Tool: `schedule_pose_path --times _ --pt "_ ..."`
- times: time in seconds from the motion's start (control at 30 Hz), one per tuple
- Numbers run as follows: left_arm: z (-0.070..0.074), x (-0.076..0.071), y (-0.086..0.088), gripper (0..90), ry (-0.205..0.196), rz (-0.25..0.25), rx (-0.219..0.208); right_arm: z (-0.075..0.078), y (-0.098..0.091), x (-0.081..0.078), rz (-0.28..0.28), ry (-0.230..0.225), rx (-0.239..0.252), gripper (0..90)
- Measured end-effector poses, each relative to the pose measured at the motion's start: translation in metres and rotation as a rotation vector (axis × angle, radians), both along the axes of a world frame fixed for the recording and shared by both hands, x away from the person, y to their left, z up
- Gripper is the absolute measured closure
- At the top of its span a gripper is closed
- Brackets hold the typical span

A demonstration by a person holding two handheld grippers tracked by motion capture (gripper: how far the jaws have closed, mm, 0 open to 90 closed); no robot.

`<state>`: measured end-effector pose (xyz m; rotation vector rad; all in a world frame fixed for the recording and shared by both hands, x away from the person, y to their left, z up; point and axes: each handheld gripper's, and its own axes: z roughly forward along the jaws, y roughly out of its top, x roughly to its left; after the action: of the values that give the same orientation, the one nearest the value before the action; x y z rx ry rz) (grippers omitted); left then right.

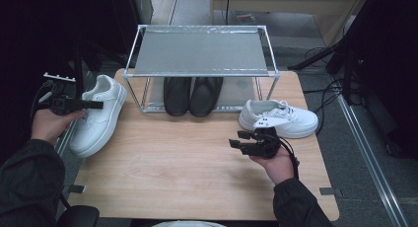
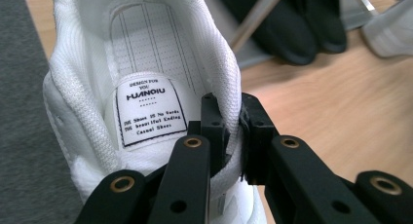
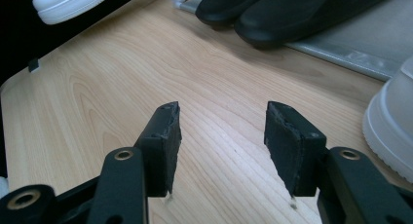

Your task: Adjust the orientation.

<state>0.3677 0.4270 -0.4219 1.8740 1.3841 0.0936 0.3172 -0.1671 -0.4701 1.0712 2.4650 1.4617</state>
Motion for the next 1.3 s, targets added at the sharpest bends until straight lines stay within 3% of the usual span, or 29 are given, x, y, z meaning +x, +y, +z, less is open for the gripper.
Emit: schedule_pose_path --times 0.13,0.27,0.5,0.7,0.9,1.1,1.3 --pt "-0.001 -0.019 -0.005 83.3 0.006 0.002 -0.025 0.001 0.005 0.003 0.019 -0.006 -0.003 48.7" --pt "0.0 -0.033 -0.014 83.3 -0.002 -0.011 0.008 0.001 0.011 0.009 0.033 -0.006 -0.006 48.7" --pt "-0.002 -0.057 -0.028 83.3 0.004 -0.02 -0.014 0.003 0.019 0.015 0.037 -0.019 -0.015 48.7" --pt "-0.004 -0.074 -0.05 83.3 0.011 -0.036 -0.016 0.004 0.021 0.021 0.031 -0.01 -0.002 48.7" --pt "0.0 -0.087 -0.077 83.3 0.004 -0.095 -0.023 0.004 0.028 0.025 0.046 -0.013 -0.013 48.8" --pt "-0.001 -0.085 -0.106 83.2 0.003 -0.156 -0.021 0.003 0.031 0.027 0.055 -0.01 -0.011 48.8" --pt "-0.009 -0.072 -0.149 83.3 0.008 -0.237 -0.014 0.004 0.03 0.024 0.055 -0.005 -0.009 48.8"
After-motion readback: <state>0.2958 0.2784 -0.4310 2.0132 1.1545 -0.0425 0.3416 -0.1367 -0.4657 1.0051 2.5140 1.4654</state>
